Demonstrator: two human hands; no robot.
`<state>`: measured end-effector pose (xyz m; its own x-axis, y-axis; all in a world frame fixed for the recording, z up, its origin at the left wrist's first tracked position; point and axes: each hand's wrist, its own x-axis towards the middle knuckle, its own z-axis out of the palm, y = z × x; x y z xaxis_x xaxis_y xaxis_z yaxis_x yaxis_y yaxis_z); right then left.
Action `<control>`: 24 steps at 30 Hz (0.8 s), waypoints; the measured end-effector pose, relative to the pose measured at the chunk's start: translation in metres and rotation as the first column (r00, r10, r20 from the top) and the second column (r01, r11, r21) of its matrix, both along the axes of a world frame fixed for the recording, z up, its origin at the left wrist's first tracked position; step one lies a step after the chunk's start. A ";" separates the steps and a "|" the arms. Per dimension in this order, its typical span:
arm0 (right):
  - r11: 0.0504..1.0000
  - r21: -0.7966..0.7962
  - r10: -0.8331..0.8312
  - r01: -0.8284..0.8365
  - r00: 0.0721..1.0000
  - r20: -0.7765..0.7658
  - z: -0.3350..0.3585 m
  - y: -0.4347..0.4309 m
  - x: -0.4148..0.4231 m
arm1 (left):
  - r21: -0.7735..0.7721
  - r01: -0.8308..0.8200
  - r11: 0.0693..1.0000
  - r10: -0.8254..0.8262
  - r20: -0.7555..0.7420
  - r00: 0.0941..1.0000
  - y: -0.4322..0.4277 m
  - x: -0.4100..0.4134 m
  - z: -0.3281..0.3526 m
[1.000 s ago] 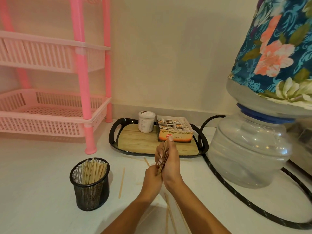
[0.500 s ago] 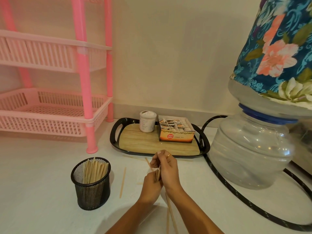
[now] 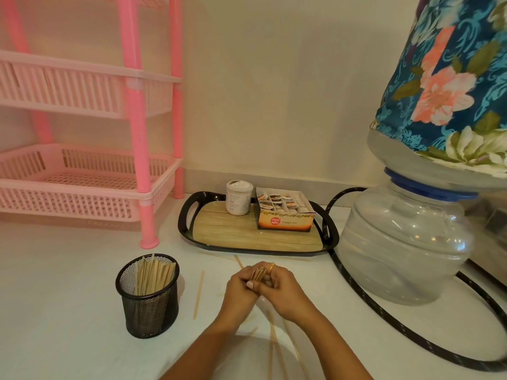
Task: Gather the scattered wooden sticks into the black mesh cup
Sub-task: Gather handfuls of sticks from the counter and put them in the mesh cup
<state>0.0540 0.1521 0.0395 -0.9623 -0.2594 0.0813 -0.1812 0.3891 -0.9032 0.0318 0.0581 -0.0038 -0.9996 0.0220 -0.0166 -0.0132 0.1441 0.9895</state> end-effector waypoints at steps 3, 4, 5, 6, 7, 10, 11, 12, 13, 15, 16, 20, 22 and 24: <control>0.996 -0.029 -0.086 0.086 0.996 -0.001 0.000 0.002 0.000 | 0.000 0.024 1.000 -0.024 -0.049 0.999 -0.005 0.000 0.003; 0.993 -0.016 -0.121 0.121 0.993 -0.015 -0.001 0.001 0.000 | 0.006 0.028 1.000 -0.028 -0.050 0.998 -0.005 0.002 0.004; 0.988 -0.005 -0.153 0.153 0.988 -0.030 0.000 0.000 0.001 | 0.009 0.032 0.999 -0.031 -0.051 0.998 -0.004 0.002 0.003; 0.983 -0.006 -0.181 0.181 0.982 -0.044 0.000 0.000 0.001 | 0.005 0.032 0.999 -0.032 -0.051 0.998 -0.003 0.003 0.003; 0.979 -0.013 -0.205 0.205 0.977 -0.053 0.000 -0.002 0.002 | 0.000 0.029 1.000 -0.029 -0.057 0.998 -0.004 0.004 0.003; 0.961 -0.034 -0.275 0.273 0.959 -0.064 0.000 -0.004 0.002 | -0.051 0.009 0.999 -0.013 -0.078 0.997 -0.010 0.007 0.006; 0.952 -0.057 -0.303 0.300 0.951 -0.063 0.000 -0.004 0.001 | -0.065 0.012 0.998 -0.018 -0.091 0.996 -0.012 0.007 0.007; 0.942 -0.087 -0.330 0.325 0.942 -0.059 0.000 -0.005 0.000 | -0.089 0.017 0.996 -0.027 -0.111 0.993 -0.015 0.008 0.009; 0.929 -0.125 -0.356 0.348 0.933 -0.047 -0.001 -0.005 -0.001 | -0.125 0.021 0.992 -0.038 -0.134 0.990 -0.019 0.009 0.013; 0.897 -0.221 -0.393 0.383 0.920 0.000 0.000 -0.006 -0.004 | -0.178 0.022 0.984 -0.054 -0.177 0.983 -0.026 0.009 0.020; 0.874 -0.282 -0.404 0.396 0.914 0.032 0.001 -0.007 -0.005 | -0.195 0.013 0.981 -0.052 -0.197 0.979 -0.031 0.010 0.023; 0.735 -0.555 -0.370 0.389 0.916 0.152 0.009 -0.017 -0.008 | -0.310 -0.070 0.948 -0.044 -0.346 0.937 -0.055 0.015 0.040; 0.682 -0.625 -0.350 0.380 0.920 0.177 0.016 -0.025 -0.010 | -0.296 -0.167 0.940 0.019 -0.445 0.895 -0.071 0.018 0.049; 0.637 -0.678 -0.325 0.367 0.925 0.196 0.023 -0.036 -0.011 | -0.230 -0.282 0.932 0.130 -0.513 0.848 -0.089 0.023 0.058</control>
<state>0.0427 0.1162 0.0624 -0.9779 0.2042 0.0453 -0.1114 -0.3249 -0.9392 0.0545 -0.0307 0.0543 -0.8617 -0.1151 0.4941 0.3916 0.4682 0.7921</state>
